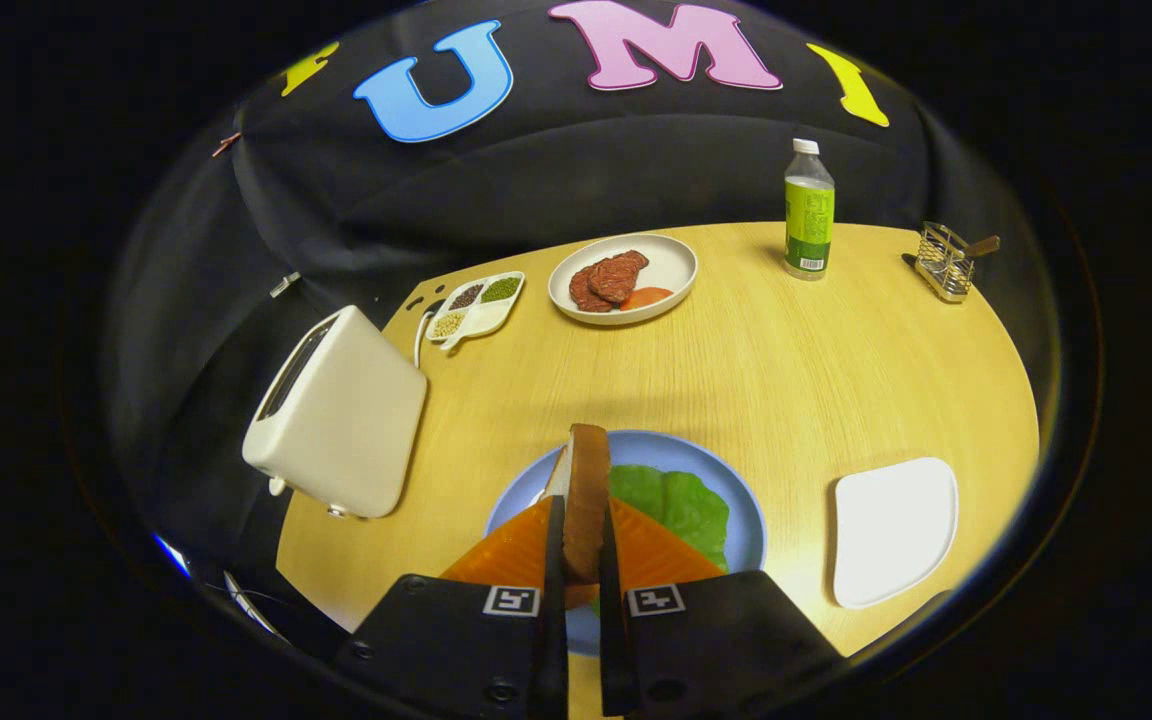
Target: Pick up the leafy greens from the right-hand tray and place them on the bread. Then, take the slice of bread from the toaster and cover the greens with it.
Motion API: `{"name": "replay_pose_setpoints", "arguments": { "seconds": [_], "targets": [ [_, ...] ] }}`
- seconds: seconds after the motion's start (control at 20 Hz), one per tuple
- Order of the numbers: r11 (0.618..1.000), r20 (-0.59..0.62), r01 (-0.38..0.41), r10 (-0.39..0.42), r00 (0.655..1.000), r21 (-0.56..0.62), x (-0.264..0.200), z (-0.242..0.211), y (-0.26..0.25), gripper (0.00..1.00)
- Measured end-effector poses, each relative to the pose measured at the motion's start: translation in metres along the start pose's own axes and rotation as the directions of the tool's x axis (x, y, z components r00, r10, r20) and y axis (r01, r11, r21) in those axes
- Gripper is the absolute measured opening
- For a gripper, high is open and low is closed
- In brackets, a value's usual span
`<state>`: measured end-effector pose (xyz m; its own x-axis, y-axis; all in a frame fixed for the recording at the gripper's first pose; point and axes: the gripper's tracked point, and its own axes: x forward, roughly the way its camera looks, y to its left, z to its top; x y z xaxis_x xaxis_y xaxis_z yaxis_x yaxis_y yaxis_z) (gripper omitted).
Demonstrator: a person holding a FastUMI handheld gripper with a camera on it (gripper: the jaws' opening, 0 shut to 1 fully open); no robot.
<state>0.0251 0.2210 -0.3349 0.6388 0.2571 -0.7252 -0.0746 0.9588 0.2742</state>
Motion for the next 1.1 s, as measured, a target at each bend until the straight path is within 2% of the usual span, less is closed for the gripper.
{"name": "replay_pose_setpoints", "arguments": {
  "seconds": [0.05, 0.1, 0.15, 0.25, 0.3, 0.35, 0.45, 0.65, 0.9, 1.1],
  "targets": [
    [1.0, -0.004, 0.018, -0.018, 1.0, -0.007, -0.001, -0.002, -0.006, 0.26],
    [0.999, -0.003, 0.042, -0.042, 0.999, -0.018, -0.003, -0.004, -0.014, 0.3],
    [0.998, 0.002, 0.06, -0.06, 0.998, -0.032, -0.004, -0.004, -0.021, 0.41],
    [0.996, 0.005, 0.084, -0.084, 0.996, -0.039, -0.006, -0.005, -0.029, 0.44],
    [0.994, 0.009, 0.098, -0.097, 0.995, -0.04, -0.007, -0.004, -0.034, 0.49],
    [0.994, 0.013, 0.102, -0.101, 0.995, -0.04, -0.009, -0.003, -0.036, 0.58],
    [0.994, 0.027, 0.107, -0.106, 0.994, -0.033, -0.013, 0.001, -0.04, 0.63],
    [0.989, 0.1, 0.13, -0.123, 0.987, -0.068, -0.03, 0.021, -0.046, 0.97],
    [0.984, 0.276, 0.142, -0.107, 0.955, -0.109, -0.074, 0.078, -0.033, 0.99],
    [0.977, 0.432, 0.151, -0.072, 0.899, -0.152, -0.124, 0.129, -0.016, 0.99]
  ]
}}
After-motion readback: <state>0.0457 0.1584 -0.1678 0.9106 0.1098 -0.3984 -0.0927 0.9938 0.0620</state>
